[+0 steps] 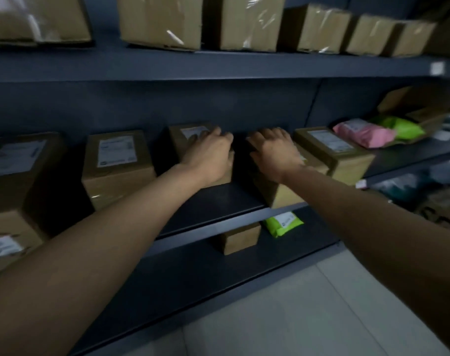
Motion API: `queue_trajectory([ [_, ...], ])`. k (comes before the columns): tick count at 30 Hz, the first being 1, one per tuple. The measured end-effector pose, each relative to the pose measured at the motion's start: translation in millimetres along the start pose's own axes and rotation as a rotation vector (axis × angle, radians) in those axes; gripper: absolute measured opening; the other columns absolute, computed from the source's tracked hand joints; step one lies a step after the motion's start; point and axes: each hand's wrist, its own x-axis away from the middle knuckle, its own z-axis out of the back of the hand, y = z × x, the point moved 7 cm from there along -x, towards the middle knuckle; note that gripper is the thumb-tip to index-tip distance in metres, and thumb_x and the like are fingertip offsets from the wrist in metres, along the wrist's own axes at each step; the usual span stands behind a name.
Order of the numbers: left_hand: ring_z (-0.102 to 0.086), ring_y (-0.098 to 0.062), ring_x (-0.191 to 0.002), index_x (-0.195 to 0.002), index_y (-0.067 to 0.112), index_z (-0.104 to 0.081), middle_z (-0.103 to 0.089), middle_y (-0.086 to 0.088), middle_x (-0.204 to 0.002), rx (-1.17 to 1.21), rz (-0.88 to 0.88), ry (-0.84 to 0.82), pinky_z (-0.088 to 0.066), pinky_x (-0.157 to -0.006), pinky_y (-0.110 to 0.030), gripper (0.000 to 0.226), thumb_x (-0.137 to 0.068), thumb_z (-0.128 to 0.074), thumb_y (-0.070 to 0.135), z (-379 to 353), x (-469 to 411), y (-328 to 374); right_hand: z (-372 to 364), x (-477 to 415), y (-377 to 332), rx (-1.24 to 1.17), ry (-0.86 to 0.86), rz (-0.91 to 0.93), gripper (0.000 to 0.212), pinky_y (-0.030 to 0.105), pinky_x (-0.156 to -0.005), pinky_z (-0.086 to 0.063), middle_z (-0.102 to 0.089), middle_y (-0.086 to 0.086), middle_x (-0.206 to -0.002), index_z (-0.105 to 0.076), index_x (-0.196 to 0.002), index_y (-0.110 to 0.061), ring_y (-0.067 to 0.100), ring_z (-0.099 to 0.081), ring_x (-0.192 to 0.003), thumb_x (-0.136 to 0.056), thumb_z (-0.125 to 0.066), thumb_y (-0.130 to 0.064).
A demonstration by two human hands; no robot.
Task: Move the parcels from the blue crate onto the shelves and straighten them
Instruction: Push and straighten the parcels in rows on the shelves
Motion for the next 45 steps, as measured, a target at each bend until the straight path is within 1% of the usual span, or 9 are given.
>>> queue_trajectory([
  [4,-0.049,-0.032,-0.113,-0.128,0.011,-0.048,-0.048,-0.013,-0.127,0.048,-0.148,-0.079,-0.040,-0.090,-0.039,0.046,-0.089,-0.060,0.031,-18,-13,54,11,32,76,0.069,-0.118,-0.194,0.050,0.040,-0.107,-0.025,-0.044,0.017,-0.140,-0.038,-0.141,-0.011,0.035,-0.037,-0.127,-0.092,-0.048,-0.016],
  [7,-0.047,-0.032,-0.117,-0.129,0.011,-0.047,-0.046,-0.013,-0.132,0.004,-0.219,-0.149,-0.039,-0.096,-0.041,0.050,-0.088,-0.060,0.037,-35,-25,81,1,51,111,0.102,-0.190,-0.304,0.060,0.042,-0.107,-0.026,-0.043,0.016,-0.140,-0.034,-0.143,-0.013,0.035,-0.035,-0.129,-0.085,-0.050,-0.010],
  [14,-0.043,-0.035,-0.120,-0.132,0.013,-0.041,-0.039,-0.014,-0.131,-0.152,-0.182,-0.172,-0.037,-0.096,-0.044,0.063,-0.081,-0.065,0.042,-82,-46,112,-48,63,182,0.122,-0.259,-0.358,0.058,0.045,-0.107,-0.025,-0.034,0.010,-0.145,-0.032,-0.142,-0.017,0.032,-0.026,-0.136,-0.088,-0.055,-0.016],
  [18,-0.037,-0.032,-0.122,-0.134,0.013,-0.038,-0.035,-0.014,-0.131,-0.248,-0.140,-0.160,-0.042,-0.090,-0.043,0.061,-0.083,-0.065,0.033,-104,-57,122,-78,54,219,0.059,-0.286,-0.285,0.070,0.048,-0.111,-0.019,-0.023,0.010,-0.151,-0.023,-0.148,-0.024,0.034,-0.016,-0.139,-0.088,-0.059,-0.030],
  [22,-0.034,-0.030,-0.126,-0.139,0.015,-0.035,-0.034,-0.012,-0.135,-0.244,-0.019,-0.167,-0.044,-0.094,-0.043,0.069,-0.081,-0.067,0.035,-112,-82,115,-109,27,234,-0.029,-0.325,-0.169,0.083,0.051,-0.113,-0.013,-0.015,0.007,-0.155,-0.010,-0.151,-0.029,0.036,-0.009,-0.141,-0.086,-0.060,-0.043],
  [28,-0.029,-0.030,-0.129,-0.145,0.015,-0.029,-0.029,-0.013,-0.141,-0.258,0.160,-0.182,-0.041,-0.097,-0.042,0.070,-0.085,-0.063,0.031,-126,-118,100,-140,-20,244,-0.095,-0.265,-0.046,0.083,0.052,-0.113,-0.012,-0.019,0.004,-0.155,-0.015,-0.151,-0.026,0.032,-0.016,-0.139,-0.084,-0.062,-0.043],
  [38,-0.027,-0.031,-0.129,-0.147,0.016,-0.023,-0.019,-0.013,-0.148,-0.264,0.295,-0.152,-0.036,-0.104,-0.040,0.064,-0.091,-0.054,0.016,-139,-144,82,-155,-49,261,-0.274,-0.220,0.230,0.085,0.043,-0.116,0.002,-0.014,0.002,-0.158,-0.015,-0.151,-0.026,0.026,-0.008,-0.144,-0.084,-0.066,-0.035],
  [42,-0.028,-0.031,-0.129,-0.145,0.014,-0.025,-0.023,-0.012,-0.145,-0.306,0.316,-0.149,-0.030,-0.108,-0.044,0.071,-0.086,-0.061,0.029,-140,-147,86,-154,-46,268,-0.253,-0.179,0.265,0.089,0.045,-0.115,0.008,-0.009,0.003,-0.159,-0.010,-0.151,-0.027,0.027,-0.001,-0.145,-0.083,-0.066,-0.037],
  [45,-0.028,-0.030,-0.132,-0.144,0.013,-0.027,-0.028,-0.011,-0.143,-0.333,0.266,-0.116,-0.022,-0.114,-0.043,0.076,-0.083,-0.063,0.039,-145,-150,95,-158,-37,283,-0.187,-0.113,0.179,0.091,0.052,-0.115,0.007,-0.015,0.007,-0.155,-0.011,-0.150,-0.025,0.030,-0.004,-0.143,-0.080,-0.068,-0.039],
])
